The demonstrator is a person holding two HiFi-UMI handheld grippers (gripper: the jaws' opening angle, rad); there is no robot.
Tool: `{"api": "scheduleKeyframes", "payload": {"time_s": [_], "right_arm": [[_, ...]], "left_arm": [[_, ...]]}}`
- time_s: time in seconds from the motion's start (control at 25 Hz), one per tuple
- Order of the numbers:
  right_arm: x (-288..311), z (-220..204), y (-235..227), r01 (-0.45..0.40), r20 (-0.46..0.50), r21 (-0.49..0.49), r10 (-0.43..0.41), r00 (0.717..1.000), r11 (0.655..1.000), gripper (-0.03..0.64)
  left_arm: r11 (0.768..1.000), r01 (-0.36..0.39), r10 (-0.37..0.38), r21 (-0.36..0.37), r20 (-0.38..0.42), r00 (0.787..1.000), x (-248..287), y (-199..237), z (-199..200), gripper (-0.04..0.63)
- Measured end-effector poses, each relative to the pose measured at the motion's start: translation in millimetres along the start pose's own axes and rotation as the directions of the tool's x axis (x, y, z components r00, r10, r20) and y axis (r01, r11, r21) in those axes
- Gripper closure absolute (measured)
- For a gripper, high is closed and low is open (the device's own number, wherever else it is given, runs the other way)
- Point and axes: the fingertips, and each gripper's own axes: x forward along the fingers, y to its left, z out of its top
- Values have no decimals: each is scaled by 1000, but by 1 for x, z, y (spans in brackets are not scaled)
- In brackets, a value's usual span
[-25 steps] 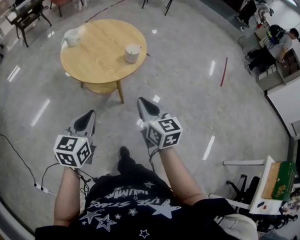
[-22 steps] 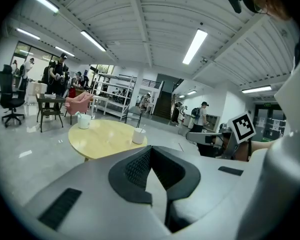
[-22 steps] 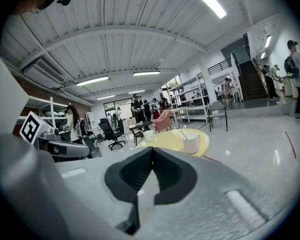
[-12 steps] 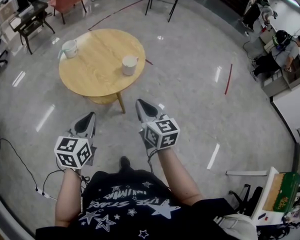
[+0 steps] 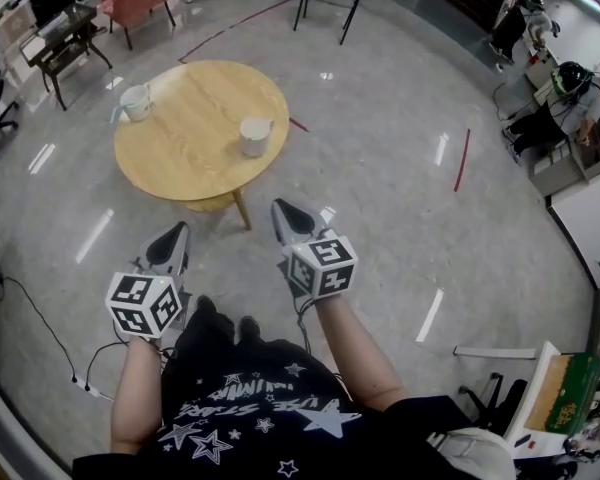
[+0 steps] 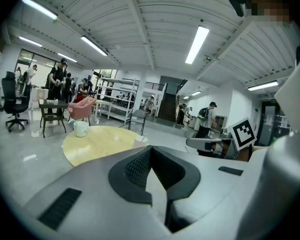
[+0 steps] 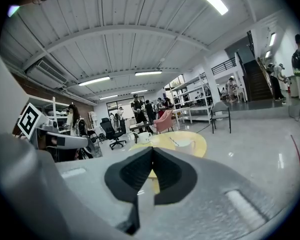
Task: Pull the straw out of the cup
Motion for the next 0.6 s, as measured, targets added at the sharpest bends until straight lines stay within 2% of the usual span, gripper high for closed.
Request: {"api": "scheduleKeyframes", "payload": {"time_s": [0.28,0.6], "right_arm": [[14,2,-8,18,-7,-3,-18,1000,1000,617],[43,5,-25,60,-25,-11,-60,998,998,617]], "left_arm": [[1000,3,-4,-14,-5,1000,15,14,3,589],[999,47,-48,-18,-16,999,49,32,10,589]]}}
